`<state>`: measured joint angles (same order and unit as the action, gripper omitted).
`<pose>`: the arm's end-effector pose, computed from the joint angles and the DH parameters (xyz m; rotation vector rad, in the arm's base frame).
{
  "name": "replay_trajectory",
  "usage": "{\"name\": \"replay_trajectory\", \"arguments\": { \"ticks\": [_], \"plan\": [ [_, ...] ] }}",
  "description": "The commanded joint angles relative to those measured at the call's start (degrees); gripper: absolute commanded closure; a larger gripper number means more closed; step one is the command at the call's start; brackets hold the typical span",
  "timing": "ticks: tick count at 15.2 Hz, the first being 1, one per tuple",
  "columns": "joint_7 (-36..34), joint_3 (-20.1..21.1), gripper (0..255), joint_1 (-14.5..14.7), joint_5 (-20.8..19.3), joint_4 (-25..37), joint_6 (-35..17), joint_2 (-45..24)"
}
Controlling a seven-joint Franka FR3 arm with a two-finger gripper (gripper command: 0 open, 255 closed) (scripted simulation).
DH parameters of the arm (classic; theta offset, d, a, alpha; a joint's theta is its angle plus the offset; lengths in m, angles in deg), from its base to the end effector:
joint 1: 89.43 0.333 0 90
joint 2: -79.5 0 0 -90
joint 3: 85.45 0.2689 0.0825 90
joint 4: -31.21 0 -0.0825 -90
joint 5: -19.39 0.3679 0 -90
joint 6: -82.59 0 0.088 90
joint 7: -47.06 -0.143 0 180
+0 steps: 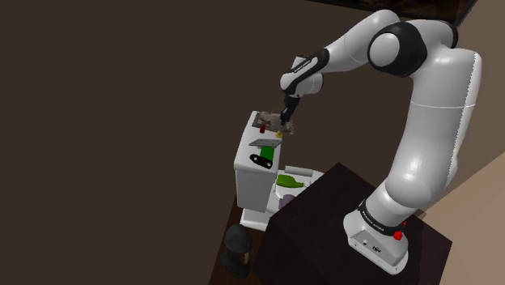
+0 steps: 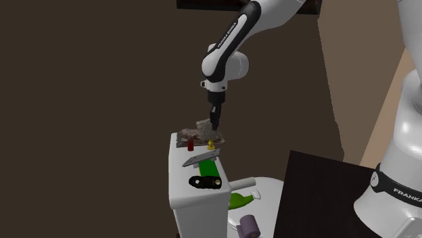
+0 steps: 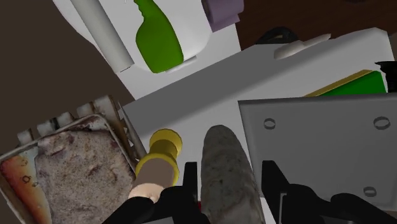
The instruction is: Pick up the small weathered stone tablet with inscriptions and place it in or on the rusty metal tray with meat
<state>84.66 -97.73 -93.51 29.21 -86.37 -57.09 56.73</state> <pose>0.5437 -0.1587 0.1794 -3.0915 -0.3981 -0.0224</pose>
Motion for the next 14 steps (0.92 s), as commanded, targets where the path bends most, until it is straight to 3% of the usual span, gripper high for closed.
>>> {"name": "replay_trajectory", "arguments": {
  "ticks": [1, 4, 14],
  "plan": [
    [-0.25, -0.25, 255, 0.12, -0.4, 0.12, 1.14, 1.05],
    [-0.71, -0.57, 255, 0.35, -1.04, 0.36, 2.94, 2.65],
    [4.76, -0.47, 255, -7.37, 1.45, 31.76, 16.9, -15.35]
  ]
}}
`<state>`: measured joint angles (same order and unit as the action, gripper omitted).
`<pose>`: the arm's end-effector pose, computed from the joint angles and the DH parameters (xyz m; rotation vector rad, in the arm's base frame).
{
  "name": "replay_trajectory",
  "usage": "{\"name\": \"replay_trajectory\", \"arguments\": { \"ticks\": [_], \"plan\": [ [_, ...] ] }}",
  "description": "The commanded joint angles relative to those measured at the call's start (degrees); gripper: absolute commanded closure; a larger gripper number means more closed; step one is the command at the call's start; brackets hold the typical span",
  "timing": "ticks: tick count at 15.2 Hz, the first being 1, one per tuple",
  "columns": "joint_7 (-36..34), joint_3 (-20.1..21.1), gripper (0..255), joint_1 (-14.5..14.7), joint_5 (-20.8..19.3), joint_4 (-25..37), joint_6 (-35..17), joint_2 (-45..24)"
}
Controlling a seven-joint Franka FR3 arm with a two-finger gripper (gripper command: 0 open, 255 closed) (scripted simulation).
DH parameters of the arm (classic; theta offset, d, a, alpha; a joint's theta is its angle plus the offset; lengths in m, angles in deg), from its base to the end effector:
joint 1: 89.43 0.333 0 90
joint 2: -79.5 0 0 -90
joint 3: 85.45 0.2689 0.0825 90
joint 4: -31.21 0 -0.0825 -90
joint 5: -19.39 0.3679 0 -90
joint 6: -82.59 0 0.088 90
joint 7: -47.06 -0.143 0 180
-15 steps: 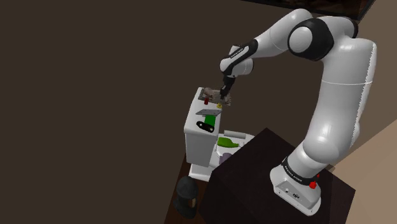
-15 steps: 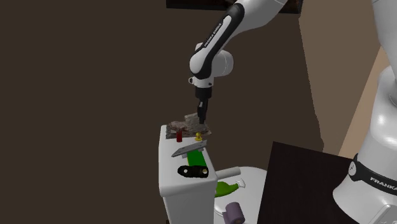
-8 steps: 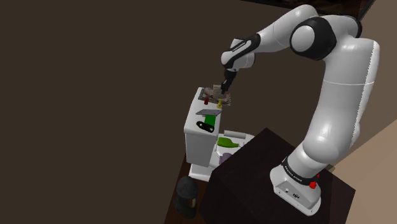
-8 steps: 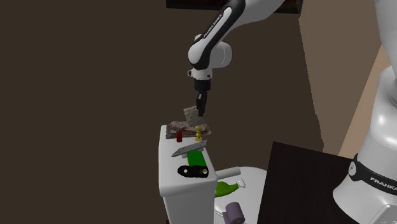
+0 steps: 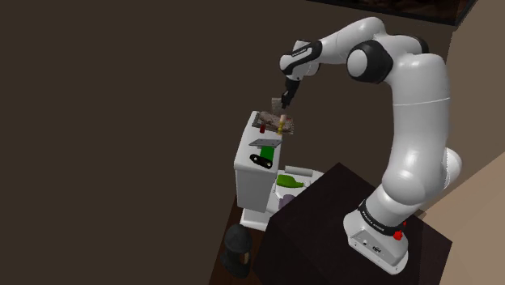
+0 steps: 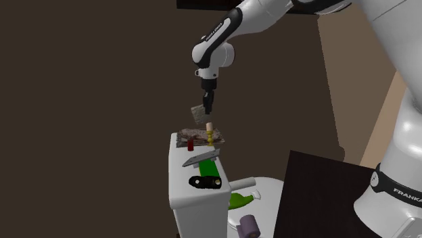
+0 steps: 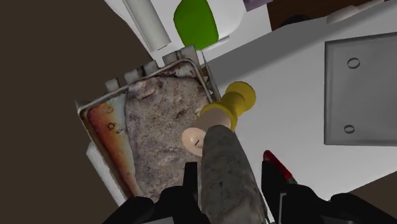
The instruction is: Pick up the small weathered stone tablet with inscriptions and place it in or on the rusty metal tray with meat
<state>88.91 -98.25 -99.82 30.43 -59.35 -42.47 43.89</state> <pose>0.6128 -0.2359 0.2165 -3.0921 -0.3964 -0.0224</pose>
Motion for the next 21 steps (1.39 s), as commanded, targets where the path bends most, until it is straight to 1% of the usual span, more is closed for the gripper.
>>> {"name": "replay_trajectory", "arguments": {
  "ticks": [1, 3, 4, 12, 21],
  "plan": [
    [0.79, 0.14, 255, -1.93, 0.4, 8.8, 4.1, -4.76],
    [1.19, 0.36, 255, -3.81, 0.69, 17.91, 8.18, -9.78],
    [1.23, 0.43, 255, -4.25, 0.74, 20.13, 9.18, -10.99],
    [1.64, 0.89, 255, -4.41, 1.3, 18.99, 5.09, -13.97],
    [2.02, 1.43, 255, -4.7, 1.92, 19.07, 1.31, -17.84]
  ]
}}
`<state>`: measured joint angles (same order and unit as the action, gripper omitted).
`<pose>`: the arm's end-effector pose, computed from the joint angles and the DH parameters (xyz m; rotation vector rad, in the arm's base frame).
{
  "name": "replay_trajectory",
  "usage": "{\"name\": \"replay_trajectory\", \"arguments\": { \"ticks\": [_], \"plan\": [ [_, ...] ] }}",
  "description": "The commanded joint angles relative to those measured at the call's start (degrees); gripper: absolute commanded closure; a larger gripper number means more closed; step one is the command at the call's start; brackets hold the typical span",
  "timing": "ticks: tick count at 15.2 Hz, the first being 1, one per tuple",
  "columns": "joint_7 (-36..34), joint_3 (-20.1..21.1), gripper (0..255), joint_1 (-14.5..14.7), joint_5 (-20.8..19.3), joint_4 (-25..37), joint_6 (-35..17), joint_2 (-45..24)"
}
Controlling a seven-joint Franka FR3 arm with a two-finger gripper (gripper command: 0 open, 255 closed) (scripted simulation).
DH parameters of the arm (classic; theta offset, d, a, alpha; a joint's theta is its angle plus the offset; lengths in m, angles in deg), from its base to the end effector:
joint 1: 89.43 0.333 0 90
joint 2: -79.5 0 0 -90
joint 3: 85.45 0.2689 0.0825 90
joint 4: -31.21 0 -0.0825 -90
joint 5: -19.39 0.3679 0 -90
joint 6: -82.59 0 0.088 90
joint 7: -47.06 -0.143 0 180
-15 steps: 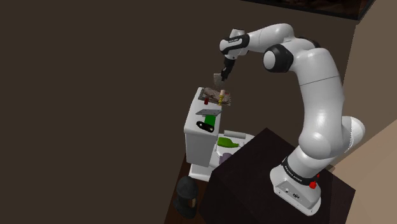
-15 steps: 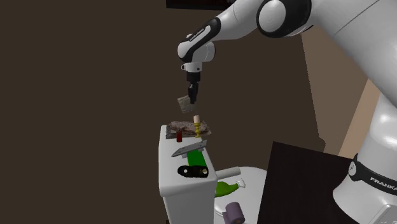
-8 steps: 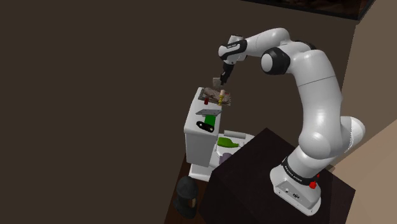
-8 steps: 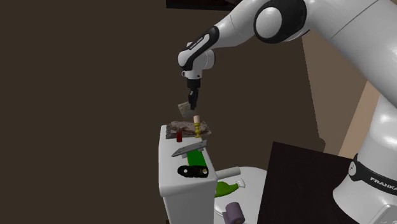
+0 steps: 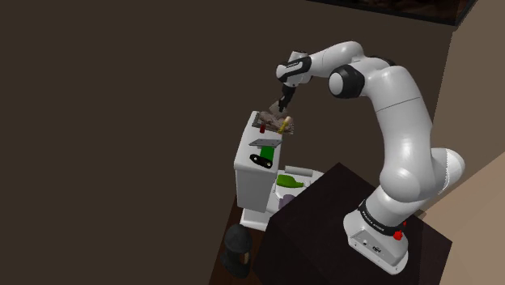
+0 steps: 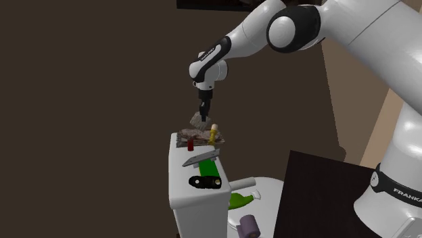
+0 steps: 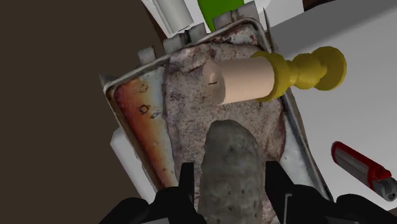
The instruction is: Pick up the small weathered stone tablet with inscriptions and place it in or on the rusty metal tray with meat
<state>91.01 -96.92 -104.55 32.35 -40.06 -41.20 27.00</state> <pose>0.6494 -0.2772 0.1604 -3.1008 -0.4003 -0.0520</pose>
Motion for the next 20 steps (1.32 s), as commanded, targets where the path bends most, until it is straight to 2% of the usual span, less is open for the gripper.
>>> {"name": "replay_trajectory", "arguments": {
  "ticks": [1, 7, 8, 13, 17, 20],
  "plan": [
    [-0.08, 0.09, 255, 0.03, -0.01, -0.19, 0.05, -0.97],
    [-0.07, 0.06, 255, 0.05, 0.03, -0.2, 0.05, -0.97],
    [-0.13, 0.05, 0, 0.04, 0.01, 0.1, 0.22, -1.11],
    [-0.07, 0.06, 0, 0.05, 0.03, -0.21, 0.04, -0.97],
    [-0.38, -0.57, 0, 0.28, -0.63, -0.19, 4.32, 3.29],
    [-0.38, -0.57, 0, 0.28, -0.64, -0.19, 4.32, 3.3]
  ]
}}
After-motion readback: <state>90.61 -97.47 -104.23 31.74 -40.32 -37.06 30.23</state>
